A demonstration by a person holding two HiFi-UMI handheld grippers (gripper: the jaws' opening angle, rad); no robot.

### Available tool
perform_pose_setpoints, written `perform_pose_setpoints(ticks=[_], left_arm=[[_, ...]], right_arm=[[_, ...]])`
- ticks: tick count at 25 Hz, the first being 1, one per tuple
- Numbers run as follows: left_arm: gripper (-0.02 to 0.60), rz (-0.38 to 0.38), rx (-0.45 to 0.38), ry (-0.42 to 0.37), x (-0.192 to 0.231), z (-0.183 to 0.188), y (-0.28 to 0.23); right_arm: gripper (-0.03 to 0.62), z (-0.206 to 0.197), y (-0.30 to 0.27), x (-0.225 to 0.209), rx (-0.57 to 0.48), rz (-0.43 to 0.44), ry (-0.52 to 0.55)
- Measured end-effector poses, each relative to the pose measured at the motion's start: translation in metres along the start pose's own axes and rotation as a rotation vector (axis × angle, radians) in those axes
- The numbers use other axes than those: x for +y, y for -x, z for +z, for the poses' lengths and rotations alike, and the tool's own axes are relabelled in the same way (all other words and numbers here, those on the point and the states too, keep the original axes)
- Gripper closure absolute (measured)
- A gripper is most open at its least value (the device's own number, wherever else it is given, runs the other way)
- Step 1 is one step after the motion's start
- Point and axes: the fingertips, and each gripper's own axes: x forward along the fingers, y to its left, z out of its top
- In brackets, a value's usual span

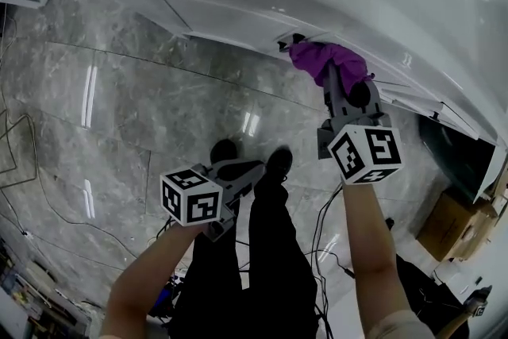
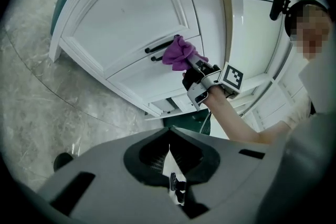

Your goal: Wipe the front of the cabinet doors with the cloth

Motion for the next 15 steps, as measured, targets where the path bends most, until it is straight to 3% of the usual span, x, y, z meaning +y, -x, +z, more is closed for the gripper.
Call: perform_pose_setpoints(ticks=[10, 15], left_arm=[[0.561, 0.015, -0.006, 0.026, 0.025, -0.009, -0.007], [0.561, 0.025, -0.024, 0.058, 0.042, -0.012, -0.008]], right_arm=[[0.531, -0.078, -0.030, -0.022, 0.124, -0.059, 0.038], [0.531, -0.134, -0.063, -0.018, 0.243, -0.045, 0.083]])
